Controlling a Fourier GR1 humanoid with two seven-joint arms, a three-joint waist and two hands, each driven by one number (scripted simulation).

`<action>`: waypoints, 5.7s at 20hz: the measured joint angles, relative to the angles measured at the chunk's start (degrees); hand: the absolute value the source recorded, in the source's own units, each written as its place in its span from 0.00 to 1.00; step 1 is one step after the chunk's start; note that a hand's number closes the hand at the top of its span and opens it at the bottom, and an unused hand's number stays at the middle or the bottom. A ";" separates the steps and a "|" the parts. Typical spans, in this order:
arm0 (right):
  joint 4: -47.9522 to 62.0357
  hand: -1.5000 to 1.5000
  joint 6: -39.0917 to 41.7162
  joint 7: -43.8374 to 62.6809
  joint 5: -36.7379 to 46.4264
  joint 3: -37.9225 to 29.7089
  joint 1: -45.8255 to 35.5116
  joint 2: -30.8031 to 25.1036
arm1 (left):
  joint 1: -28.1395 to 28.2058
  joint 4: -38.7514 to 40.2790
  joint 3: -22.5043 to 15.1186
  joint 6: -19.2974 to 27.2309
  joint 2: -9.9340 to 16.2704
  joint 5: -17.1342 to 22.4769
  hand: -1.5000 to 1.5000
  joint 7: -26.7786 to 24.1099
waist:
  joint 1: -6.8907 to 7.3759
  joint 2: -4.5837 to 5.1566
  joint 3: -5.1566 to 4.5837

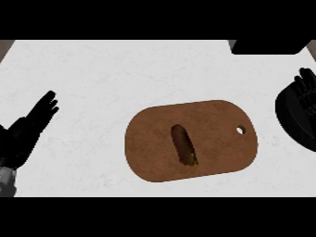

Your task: Pick the sweet potato from the cutting board and place it in the pot

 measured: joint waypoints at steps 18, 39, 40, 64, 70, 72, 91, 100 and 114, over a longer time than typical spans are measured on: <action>10.29 0.00 39.30 -14.78 12.41 23.66 -36.92 -14.07 | -13.29 -1.97 2.96 7.71 -9.80 -0.41 0.50 -6.53 | 5.98 1.75 0.45; 19.22 0.00 50.93 -10.22 37.77 44.80 -52.85 -0.25 | -12.55 0.01 6.95 8.81 -11.34 -2.58 0.50 -6.60 | 1.01 0.38 0.47; 19.91 0.00 51.13 -10.12 38.72 45.05 -52.49 0.21 | -11.97 -0.09 7.00 8.63 -11.63 -2.78 0.50 -7.22 | 1.00 0.38 0.47; 22.72 0.00 46.01 -15.67 60.50 46.67 -40.36 6.71 | -11.73 -2.59 9.60 6.93 -15.00 -6.91 0.50 -4.35 | 0.76 0.33 0.50; 25.87 0.00 42.58 -18.45 66.26 47.03 -36.68 8.53 | -10.77 -1.23 11.26 5.22 -15.67 -7.20 0.50 -6.41 | 0.66 0.37 0.50; 28.66 0.00 40.57 -19.86 67.98 47.15 -36.15 9.68 | -11.45 -1.29 11.26 5.15 -15.94 -7.51 0.50 -5.89 | 0.77 0.40 0.49; 34.17 1.00 28.76 -30.37 78.27 47.36 -34.36 13.24 | -11.81 -0.82 13.36 3.36 -16.38 -8.34 0.50 -5.26 | 0.60 -0.89 0.34; 31.16 1.00 25.19 -18.58 79.76 38.01 -31.06 18.84 | -11.62 -0.61 13.21 3.88 -17.43 -9.44 0.50 -5.50 | -0.41 -0.35 0.41; 21.58 1.00 2.96 37.08 80.72 18.83 -35.98 23.84 | -12.02 -1.13 12.97 3.65 -17.43 -9.30 0.50 -4.38 | 0.42 -0.37 0.47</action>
